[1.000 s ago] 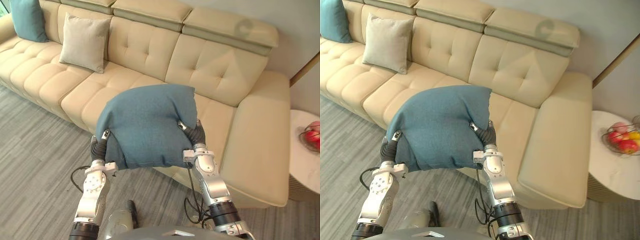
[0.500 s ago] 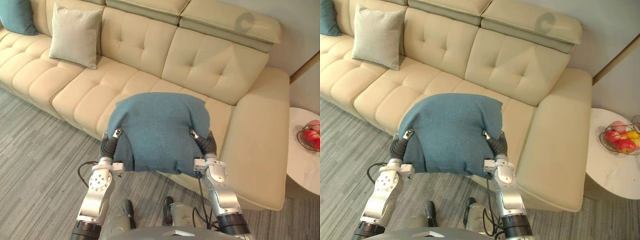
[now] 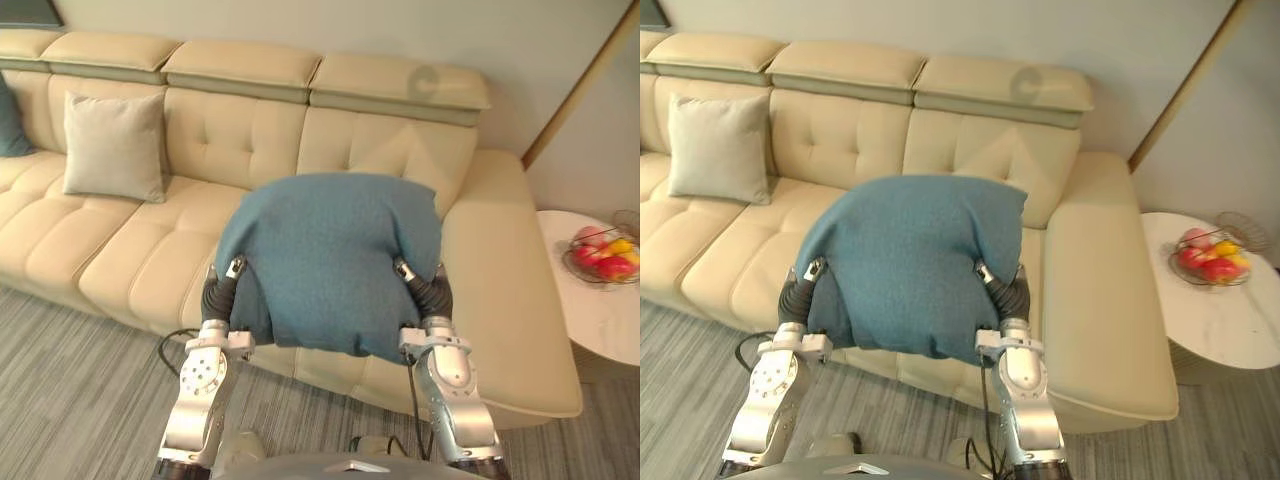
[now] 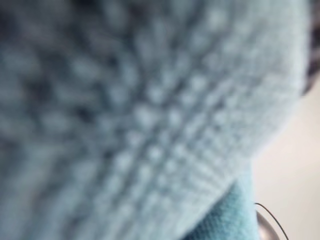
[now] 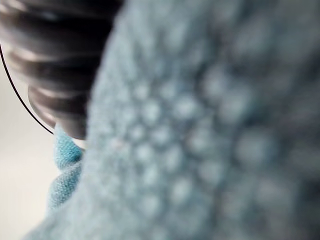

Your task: Pick up cushions and gather them together orderly.

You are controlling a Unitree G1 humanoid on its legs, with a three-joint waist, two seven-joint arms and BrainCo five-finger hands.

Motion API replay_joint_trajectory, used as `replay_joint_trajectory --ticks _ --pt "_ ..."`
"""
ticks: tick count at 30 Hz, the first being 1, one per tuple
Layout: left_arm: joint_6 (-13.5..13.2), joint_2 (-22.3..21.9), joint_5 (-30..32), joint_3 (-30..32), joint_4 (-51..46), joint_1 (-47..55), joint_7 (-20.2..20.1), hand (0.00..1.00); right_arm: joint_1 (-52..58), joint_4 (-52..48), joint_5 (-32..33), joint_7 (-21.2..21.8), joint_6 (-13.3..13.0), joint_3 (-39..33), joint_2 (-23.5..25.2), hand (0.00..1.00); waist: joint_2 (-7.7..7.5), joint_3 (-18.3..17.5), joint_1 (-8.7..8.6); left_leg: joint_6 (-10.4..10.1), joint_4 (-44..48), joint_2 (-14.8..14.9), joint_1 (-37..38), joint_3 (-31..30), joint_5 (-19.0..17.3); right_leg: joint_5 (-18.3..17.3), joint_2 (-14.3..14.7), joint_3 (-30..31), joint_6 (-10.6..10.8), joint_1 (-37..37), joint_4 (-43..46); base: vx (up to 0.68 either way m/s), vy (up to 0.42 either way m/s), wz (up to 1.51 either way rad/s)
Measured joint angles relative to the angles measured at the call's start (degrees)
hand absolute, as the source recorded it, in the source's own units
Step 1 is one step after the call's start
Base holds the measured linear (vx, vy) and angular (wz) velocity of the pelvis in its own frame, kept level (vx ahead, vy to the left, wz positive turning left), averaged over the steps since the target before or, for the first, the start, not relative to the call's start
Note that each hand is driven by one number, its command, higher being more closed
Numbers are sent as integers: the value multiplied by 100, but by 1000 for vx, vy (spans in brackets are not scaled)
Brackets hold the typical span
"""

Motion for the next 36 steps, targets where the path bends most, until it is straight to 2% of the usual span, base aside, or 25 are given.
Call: replay_joint_trajectory --ticks 2,4,9,13,14,16,17,18,20,21,22,23,24,25,26,27,29,30,31,32,33,34,36 --pt "2 45 -8 3 -1 170 0 100 31 10 -100 103 16 18 78 100 -77 -27 77 79 -123 -86 212 438 -104 184 -98 373 64 -5 -183 -72 221 -100" --pt "2 52 -9 3 -2 198 -2 100 31 24 -123 145 16 16 72 100 -104 -55 68 61 -86 -125 248 674 -238 288 -132 601 106 -106 -286 -70 139 -82" --pt "4 133 -9 69 -2 204 -36 100 -82 438 -119 173 8 43 58 100 -157 -90 21 110 156 -140 204 1023 -416 560 25 1134 192 -637 -149 -27 80 -76" --pt "27 148 -9 372 30 208 -42 100 -552 1211 -53 272 12 262 -34 100 -121 -51 18 155 20 5 213 1417 -433 1340 141 220 -98 -974 -536 -52 24 -109" --pt "38 148 -9 368 39 208 -43 100 -603 1287 -50 277 12 261 -73 100 -117 -29 -32 204 34 -5 172 1403 -470 1397 144 196 -107 -1040 -557 -57 -17 -56" --pt "41 148 -8 329 43 204 -55 100 -619 1352 -30 291 11 260 -179 100 -109 -22 -132 203 34 -110 70 1211 -503 1411 110 163 -87 -1057 -611 -40 -4 -6" --pt "42 148 -8 265 48 204 -56 100 -610 1364 7 319 11 252 -263 100 -55 22 -147 204 20 -212 27 903 -541 1389 104 93 -116 -1045 -590 -25 0 14" --pt "51 147 -8 232 53 204 -58 100 -598 1364 42 343 11 239 -302 100 2 57 -182 203 17 -213 30 784 -543 1288 107 -2 -229 -1024 -516 -19 0 22" --pt "51 143 -9 167 53 204 -65 100 -588 1362 56 346 11 237 -403 100 114 109 -209 167 41 -157 40 585 -561 1043 104 -275 -266 -982 -271 17 -60 48" --pt "51 133 -9 165 52 204 -75 100 -564 1333 58 346 11 235 -406 100 182 145 -191 122 81 -77 61 504 -587 887 117 -439 -289 -962 -82 87 -171 58" --pt "51 126 -9 170 45 227 -91 100 -427 1178 61 346 11 242 -391 100 289 195 -147 27 150 109 150 489 -628 603 137 -772 -433 -905 202 137 -213 41" --pt "50 126 -13 185 -22 360 -100 100 -222 940 77 347 12 296 -380 100 389 202 -28 -102 315 331 268 544 -580 361 141 -1086 -523 -807 386 162 -215 24" --pt "49 125 -14 198 -62 436 -101 100 -153 849 86 347 12 339 -383 100 425 195 18 -147 486 431 269 577 -589 301 148 -1157 -482 -755 427 181 -215 14" --pt "50 57 -18 261 -94 591 -103 100 -28 648 104 347 17 411 -376 100 505 168 67 -128 1345 777 -9 642 -476 156 304 -1205 -501 -580 405 158 -174 8" --pt "50 -39 -18 340 -126 660 -119 100 -12 537 102 347 20 449 -375 100 452 166 104 -15 1896 947 -278 647 -186 125 311 -1196 -544 -463 337 205 -224 2" --pt "51 -144 -19 361 -132 691 -163 100 -1 410 101 346 19 443 -384 100 379 124 162 3 1976 984 -483 641 -284 134 302 -1149 -561 -374 223 208 -150 -13" --pt "50 -222 -18 359 -134 679 -183 100 -64 370 98 344 15 396 -384 100 401 85 176 60 1460 912 -531 555 -496 172 303 -1075 -627 -281 68 216 -60 -24" --pt "38 -257 -17 356 -136 672 -188 100 -72 372 97 344 13 378 -389 100 412 70 203 36 786 709 -467 280 -475 200 277 -998 -605 -256 6 217 52 -47" --pt "37 -255 -17 346 -133 672 -188 100 -71 396 97 343 12 367 -392 100 461 38 223 -13 136 560 -304 66 -308 262 293 -919 -511 -248 -36 220 86 -50" --pt "37 -253 -16 333 -130 674 -189 100 -72 426 97 343 11 352 -396 100 498 15 223 -10 -123 532 -258 16 -178 279 328 -887 -484 -237 -62 172 110 -53" --pt "37 -260 -16 265 -105 676 -191 100 -64 510 97 341 14 311 -418 100 667 -74 224 29 -518 525 -125 -33 484 322 459 -834 -404 -181 -157 221 200 -46" --pt "38 -192 -15 237 13 639 -190 100 -51 685 93 342 16 280 -343 100 569 -97 204 -282 -660 447 39 -14 545 346 416 -738 -317 -88 -253 205 193 -42" --pt "38 -66 -16 164 126 629 -197 100 15 762 88 347 20 246 -336 100 359 -142 147 -252 -923 254 217 19 558 406 290 -729 -220 51 -473 154 175 -8"
